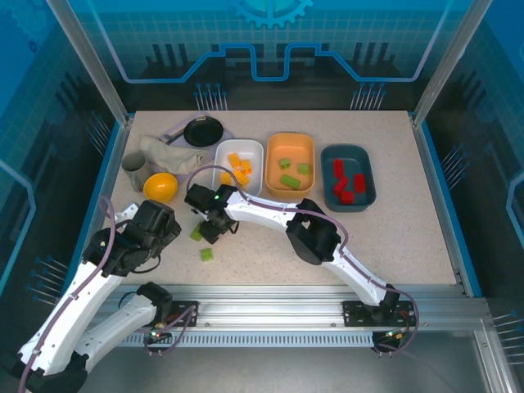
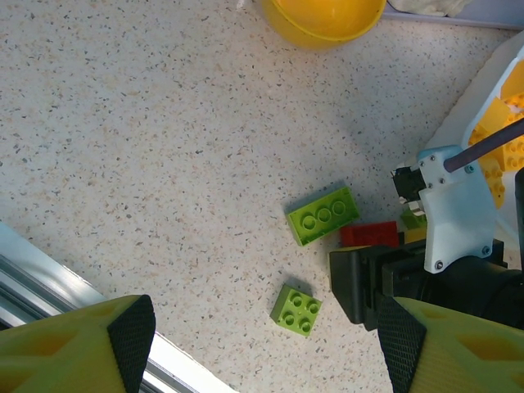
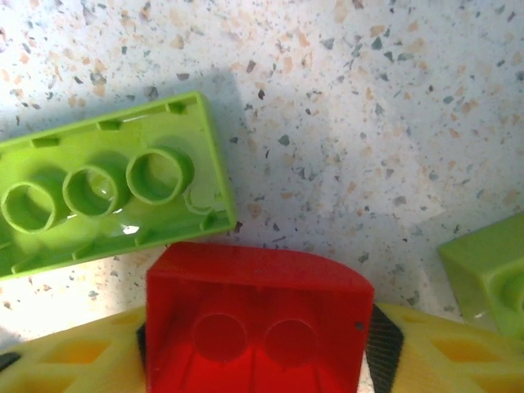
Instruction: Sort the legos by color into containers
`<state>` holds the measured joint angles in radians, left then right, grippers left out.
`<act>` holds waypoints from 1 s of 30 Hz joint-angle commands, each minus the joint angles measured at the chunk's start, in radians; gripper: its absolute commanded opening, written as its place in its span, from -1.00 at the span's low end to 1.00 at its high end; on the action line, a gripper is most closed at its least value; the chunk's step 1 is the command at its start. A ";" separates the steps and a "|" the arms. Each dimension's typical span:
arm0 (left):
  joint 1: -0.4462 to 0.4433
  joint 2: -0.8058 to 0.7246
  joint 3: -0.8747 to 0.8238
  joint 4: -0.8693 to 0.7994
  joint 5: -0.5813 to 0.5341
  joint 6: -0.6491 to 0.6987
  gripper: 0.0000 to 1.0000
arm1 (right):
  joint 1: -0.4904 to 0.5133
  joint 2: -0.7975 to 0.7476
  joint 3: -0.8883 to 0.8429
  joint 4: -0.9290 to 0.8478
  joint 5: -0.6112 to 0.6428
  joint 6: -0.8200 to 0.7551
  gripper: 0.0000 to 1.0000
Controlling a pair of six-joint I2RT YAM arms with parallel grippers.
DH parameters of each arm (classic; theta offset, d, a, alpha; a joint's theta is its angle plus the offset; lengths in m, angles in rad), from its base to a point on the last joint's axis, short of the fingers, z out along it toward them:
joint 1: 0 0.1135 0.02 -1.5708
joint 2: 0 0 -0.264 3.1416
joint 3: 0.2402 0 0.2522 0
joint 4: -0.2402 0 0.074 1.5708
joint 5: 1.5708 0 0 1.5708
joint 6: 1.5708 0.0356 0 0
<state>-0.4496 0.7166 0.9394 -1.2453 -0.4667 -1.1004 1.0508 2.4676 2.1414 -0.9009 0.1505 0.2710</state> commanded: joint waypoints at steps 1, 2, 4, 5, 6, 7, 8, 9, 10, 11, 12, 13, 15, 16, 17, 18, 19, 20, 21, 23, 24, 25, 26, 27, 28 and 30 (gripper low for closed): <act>-0.004 -0.008 0.000 -0.017 0.000 0.008 0.51 | -0.009 0.033 0.032 -0.023 0.006 0.005 0.13; -0.004 -0.008 -0.001 -0.015 0.002 0.009 0.51 | -0.008 0.027 0.031 -0.019 0.004 0.004 0.07; -0.004 -0.008 -0.004 -0.008 0.005 0.012 0.50 | -0.008 0.011 0.021 -0.007 0.004 0.002 -0.05; -0.004 -0.008 -0.006 -0.003 0.007 0.014 0.50 | -0.007 -0.005 0.012 0.002 0.004 0.002 -0.09; -0.003 -0.008 -0.008 0.002 0.011 0.017 0.50 | -0.008 -0.025 0.001 0.012 0.008 0.002 -0.11; -0.004 -0.007 -0.009 0.011 0.016 0.023 0.50 | -0.008 -0.051 -0.016 0.026 0.013 0.003 -0.12; -0.004 -0.006 -0.010 0.021 0.022 0.030 0.50 | -0.008 -0.080 -0.032 0.038 0.020 0.004 -0.13; -0.004 -0.005 -0.013 0.035 0.031 0.039 0.49 | -0.008 -0.106 -0.049 0.044 0.029 0.005 -0.14; -0.004 -0.003 -0.015 0.052 0.042 0.049 0.49 | -0.009 -0.151 -0.075 0.054 0.042 0.007 -0.14; -0.004 0.000 -0.019 0.074 0.056 0.064 0.49 | -0.012 -0.206 -0.109 0.067 0.052 0.011 -0.15; -0.004 0.004 -0.023 0.104 0.072 0.079 0.50 | -0.016 -0.246 -0.143 0.079 0.064 0.016 -0.15; -0.005 0.010 -0.026 0.136 0.095 0.098 0.49 | -0.026 -0.302 -0.187 0.091 0.075 0.025 -0.15; -0.006 0.029 -0.031 0.194 0.137 0.124 0.49 | -0.054 -0.403 -0.270 0.106 0.091 0.045 -0.15; -0.007 0.044 -0.034 0.233 0.161 0.139 0.48 | -0.080 -0.466 -0.326 0.111 0.104 0.059 -0.15; -0.010 0.062 -0.034 0.266 0.183 0.151 0.48 | -0.103 -0.513 -0.367 0.115 0.114 0.068 -0.15; -0.016 0.079 -0.033 0.293 0.199 0.161 0.48 | -0.130 -0.559 -0.413 0.117 0.123 0.075 -0.15; -0.023 0.103 -0.026 0.327 0.218 0.175 0.48 | -0.178 -0.622 -0.473 0.120 0.130 0.089 -0.15; -0.033 0.127 -0.021 0.363 0.238 0.189 0.48 | -0.214 -0.666 -0.518 0.121 0.132 0.098 -0.15; -0.043 0.152 -0.013 0.388 0.249 0.201 0.48 | -0.267 -0.705 -0.561 0.123 0.133 0.108 -0.15; -0.072 0.209 0.010 0.447 0.277 0.227 0.48 | -0.381 -0.780 -0.654 0.131 0.130 0.128 -0.16; -0.085 0.238 0.023 0.469 0.283 0.236 0.48 | -0.437 -0.799 -0.682 0.135 0.127 0.136 -0.16; -0.101 0.270 0.038 0.489 0.288 0.245 0.48 | -0.495 -0.815 -0.706 0.138 0.120 0.143 -0.17; -0.116 0.300 0.054 0.509 0.295 0.255 0.48 | -0.555 -0.824 -0.722 0.145 0.115 0.152 -0.17; -0.128 0.329 0.069 0.523 0.301 0.265 0.48 | -0.600 -0.824 -0.731 0.149 0.112 0.162 -0.17; -0.144 0.361 0.090 0.534 0.303 0.274 0.48 | -0.658 -0.814 -0.733 0.154 0.109 0.179 -0.17; -0.167 0.414 0.125 0.550 0.312 0.287 0.48 | -0.738 -0.785 -0.717 0.154 0.109 0.214 -0.17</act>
<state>-0.5892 1.0840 0.9974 -0.7841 -0.1997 -0.8703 0.3859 1.6550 1.4281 -0.7509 0.2634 0.4149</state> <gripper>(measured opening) 0.740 0.462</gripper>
